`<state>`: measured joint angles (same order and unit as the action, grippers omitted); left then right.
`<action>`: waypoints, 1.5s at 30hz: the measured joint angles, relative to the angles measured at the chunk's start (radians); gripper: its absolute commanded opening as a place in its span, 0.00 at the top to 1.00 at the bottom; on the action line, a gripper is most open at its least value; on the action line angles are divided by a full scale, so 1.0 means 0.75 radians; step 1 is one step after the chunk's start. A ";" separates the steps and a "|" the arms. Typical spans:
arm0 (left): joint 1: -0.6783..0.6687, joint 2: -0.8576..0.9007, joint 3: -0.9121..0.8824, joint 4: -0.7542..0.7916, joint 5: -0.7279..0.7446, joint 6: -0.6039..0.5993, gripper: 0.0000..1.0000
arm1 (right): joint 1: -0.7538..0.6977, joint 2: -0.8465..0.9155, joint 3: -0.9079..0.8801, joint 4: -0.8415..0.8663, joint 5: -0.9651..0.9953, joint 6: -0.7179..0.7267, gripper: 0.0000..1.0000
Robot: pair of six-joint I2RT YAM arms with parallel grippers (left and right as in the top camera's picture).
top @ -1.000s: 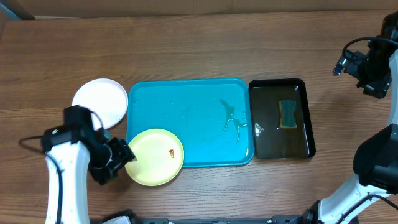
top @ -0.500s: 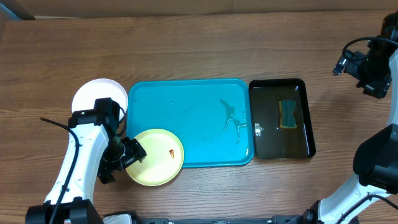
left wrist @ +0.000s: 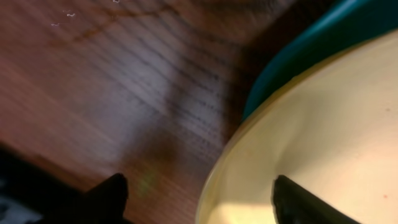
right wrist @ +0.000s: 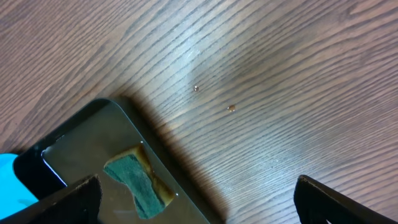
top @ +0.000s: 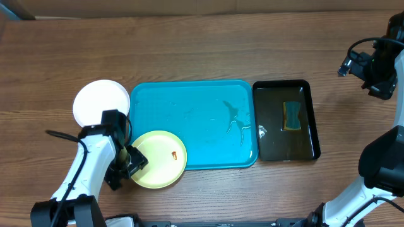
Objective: Clean dirty plates on tray and stack at the side
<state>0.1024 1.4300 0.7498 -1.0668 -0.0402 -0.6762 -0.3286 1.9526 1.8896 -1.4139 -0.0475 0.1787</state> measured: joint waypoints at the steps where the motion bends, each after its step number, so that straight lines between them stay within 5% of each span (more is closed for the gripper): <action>1: -0.001 0.000 -0.023 0.024 0.007 -0.006 0.49 | 0.000 0.000 0.000 -0.001 0.000 0.001 0.00; 5: 0.000 -0.001 -0.052 0.062 0.038 -0.003 0.75 | 0.000 0.000 0.000 -0.001 0.000 0.000 0.00; 31: -0.001 -0.001 -0.033 0.511 0.625 0.044 0.86 | 0.000 0.000 0.000 -0.001 0.001 0.001 0.00; 39: -0.034 -0.001 -0.005 0.723 0.594 0.096 0.77 | 0.000 0.000 0.000 -0.001 0.000 0.001 0.00; 43: -0.041 -0.001 0.042 0.593 0.488 0.154 0.77 | 0.000 0.000 0.000 -0.001 0.000 0.001 0.00; 45: -0.041 -0.001 0.078 0.504 0.413 0.169 0.87 | 0.000 0.000 0.000 -0.001 0.000 0.001 0.00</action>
<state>0.0715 1.4296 0.8085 -0.6891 0.2695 -0.5491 -0.3286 1.9526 1.8896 -1.4147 -0.0475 0.1791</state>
